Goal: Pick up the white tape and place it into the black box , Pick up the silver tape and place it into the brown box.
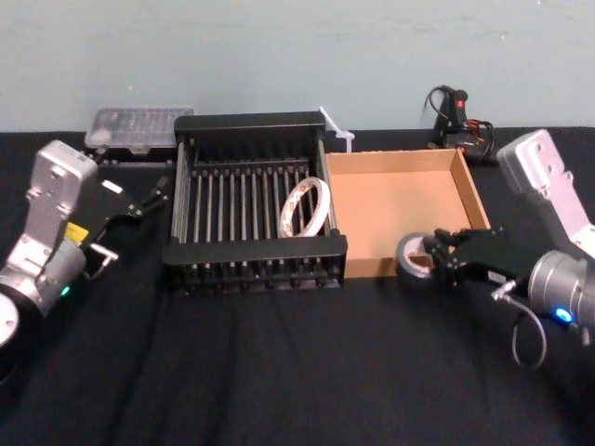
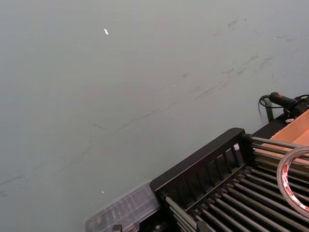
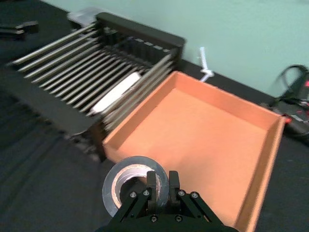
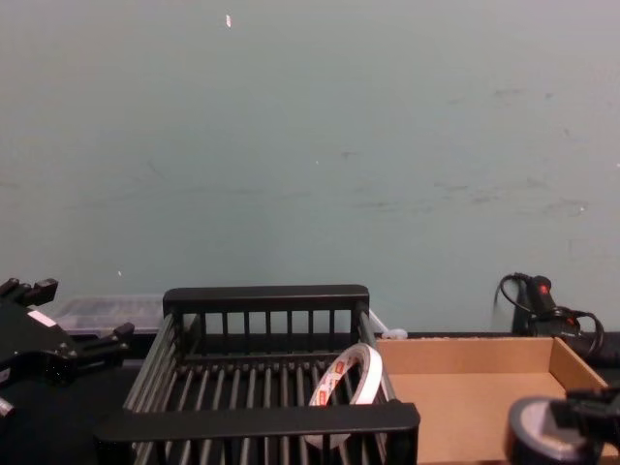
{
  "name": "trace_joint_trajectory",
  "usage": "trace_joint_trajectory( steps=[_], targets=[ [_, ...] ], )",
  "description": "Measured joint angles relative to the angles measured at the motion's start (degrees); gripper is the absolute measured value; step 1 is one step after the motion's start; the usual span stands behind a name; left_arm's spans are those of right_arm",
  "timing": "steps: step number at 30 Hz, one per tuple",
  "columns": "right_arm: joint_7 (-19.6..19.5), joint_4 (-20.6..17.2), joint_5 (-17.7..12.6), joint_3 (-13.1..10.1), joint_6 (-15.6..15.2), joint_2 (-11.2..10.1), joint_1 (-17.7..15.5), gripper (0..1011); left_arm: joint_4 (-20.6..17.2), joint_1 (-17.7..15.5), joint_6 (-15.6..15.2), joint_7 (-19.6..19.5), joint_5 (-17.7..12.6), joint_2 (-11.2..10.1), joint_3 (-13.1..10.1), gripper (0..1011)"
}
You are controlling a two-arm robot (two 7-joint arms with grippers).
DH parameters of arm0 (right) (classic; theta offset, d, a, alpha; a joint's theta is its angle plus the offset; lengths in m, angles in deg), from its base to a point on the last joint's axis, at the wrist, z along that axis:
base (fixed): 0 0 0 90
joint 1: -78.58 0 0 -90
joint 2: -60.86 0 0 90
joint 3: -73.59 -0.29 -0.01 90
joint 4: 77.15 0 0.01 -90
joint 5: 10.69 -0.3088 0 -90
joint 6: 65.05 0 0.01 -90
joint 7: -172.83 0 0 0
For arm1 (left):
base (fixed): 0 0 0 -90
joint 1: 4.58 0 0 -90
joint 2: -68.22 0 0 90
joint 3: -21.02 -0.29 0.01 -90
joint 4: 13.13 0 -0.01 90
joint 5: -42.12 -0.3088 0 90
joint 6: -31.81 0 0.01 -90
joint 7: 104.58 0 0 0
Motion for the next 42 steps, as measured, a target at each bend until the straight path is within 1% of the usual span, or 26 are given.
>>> trace_joint_trajectory(
  steps=[2, 5, 8, 11, 17, 20, 23, 42],
  targets=[
    [-0.5, 0.8, 0.3, -0.2, -0.2, 0.6, 0.8, 158, 0.0, 0.0, 0.0, 0.0, 0.0, 0.0, 0.0, 1001],
    [-2.0, 3.1, 1.2, -0.7, -0.9, 2.3, 2.7, 158, 0.0, 0.0, 0.0, 0.0, 0.0, 0.0, 0.0, 1002],
    [-2.8, 4.7, 1.7, -1.0, -1.2, 3.5, 4.0, 158, 0.0, 0.0, 0.0, 0.0, 0.0, 0.0, 0.0, 1001],
    [-3.6, 7.1, 2.3, -1.4, -1.3, 5.2, 6.0, 158, 0.0, 0.0, 0.0, 0.0, 0.0, 0.0, 0.0, 1002],
    [-4.1, 10.0, 3.4, -1.6, -1.3, 7.3, 8.4, 158, 0.0, 0.0, 0.0, 0.0, 0.0, 0.0, 0.0, 1002],
    [-4.1, 10.8, 3.8, -1.6, -1.2, 8.0, 8.9, 158, 0.0, 0.0, 0.0, 0.0, 0.0, 0.0, 0.0, 1001],
    [-3.9, 11.3, 4.0, -1.8, -1.0, 8.3, 9.2, 158, 0.0, 0.0, 0.0, 0.0, 0.0, 0.0, 0.0, 1001],
    [-3.8, 10.9, 3.9, -1.7, -0.9, 8.0, 9.0, 158, 0.0, 0.0, 0.0, 0.0, 0.0, 0.0, 0.0, 1001]
  ],
)
